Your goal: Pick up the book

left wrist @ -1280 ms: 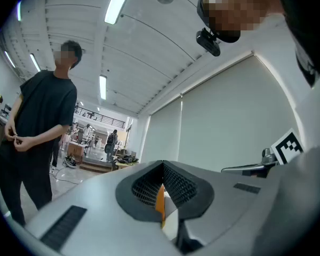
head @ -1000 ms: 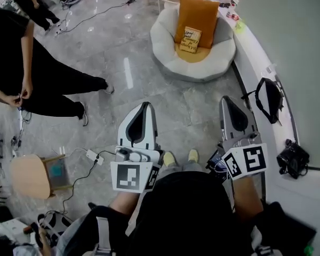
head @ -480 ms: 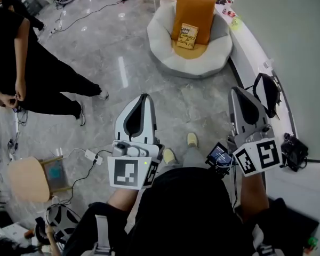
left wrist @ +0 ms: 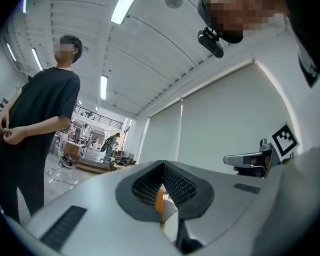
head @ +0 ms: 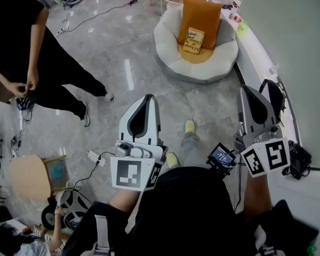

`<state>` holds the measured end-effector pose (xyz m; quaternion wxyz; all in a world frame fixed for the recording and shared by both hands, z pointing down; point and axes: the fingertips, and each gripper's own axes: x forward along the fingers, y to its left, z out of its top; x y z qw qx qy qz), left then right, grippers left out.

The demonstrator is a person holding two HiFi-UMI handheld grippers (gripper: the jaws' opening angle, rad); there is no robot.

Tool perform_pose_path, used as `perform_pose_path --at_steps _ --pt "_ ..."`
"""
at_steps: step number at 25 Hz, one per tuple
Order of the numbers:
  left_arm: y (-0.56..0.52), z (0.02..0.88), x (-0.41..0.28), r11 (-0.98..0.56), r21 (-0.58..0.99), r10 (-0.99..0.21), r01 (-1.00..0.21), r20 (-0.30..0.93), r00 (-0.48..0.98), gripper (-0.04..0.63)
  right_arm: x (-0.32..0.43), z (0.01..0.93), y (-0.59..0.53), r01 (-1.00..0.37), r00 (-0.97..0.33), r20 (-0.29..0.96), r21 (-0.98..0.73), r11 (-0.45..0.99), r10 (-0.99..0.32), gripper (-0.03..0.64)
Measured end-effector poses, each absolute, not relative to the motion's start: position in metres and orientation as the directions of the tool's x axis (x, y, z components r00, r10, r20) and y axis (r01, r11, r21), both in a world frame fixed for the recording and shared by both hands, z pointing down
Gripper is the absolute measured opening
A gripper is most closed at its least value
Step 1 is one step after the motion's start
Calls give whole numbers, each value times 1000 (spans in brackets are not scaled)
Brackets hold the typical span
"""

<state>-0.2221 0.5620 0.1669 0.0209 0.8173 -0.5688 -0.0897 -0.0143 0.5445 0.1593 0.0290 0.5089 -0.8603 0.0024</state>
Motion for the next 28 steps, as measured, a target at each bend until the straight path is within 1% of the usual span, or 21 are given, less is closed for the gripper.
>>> perform_pose_path --at_steps 11,15,18,21,24,28 --pt "538 163 -212 -366 90 -927 -926 -126 354 11 -7 171 517 -875 -484 44 11 485 -874 9" --pt "482 168 -188 -375 90 -924 -922 -108 366 11 12 183 464 -875 -484 59 -11 484 -873 9" --pt "450 151 -174 -395 82 -914 -915 -134 382 11 15 186 434 -872 -489 66 -26 488 -870 9" --pt "429 149 -168 -391 75 -917 -917 -122 381 11 17 188 413 -871 -492 82 -29 491 -867 9" --pt "399 167 -166 -371 73 -927 -926 -89 364 11 24 193 379 -869 -496 84 -40 494 -865 9" --pt "365 167 -162 -368 85 -927 -926 -108 359 11 31 194 345 -872 -490 80 -38 489 -868 9"
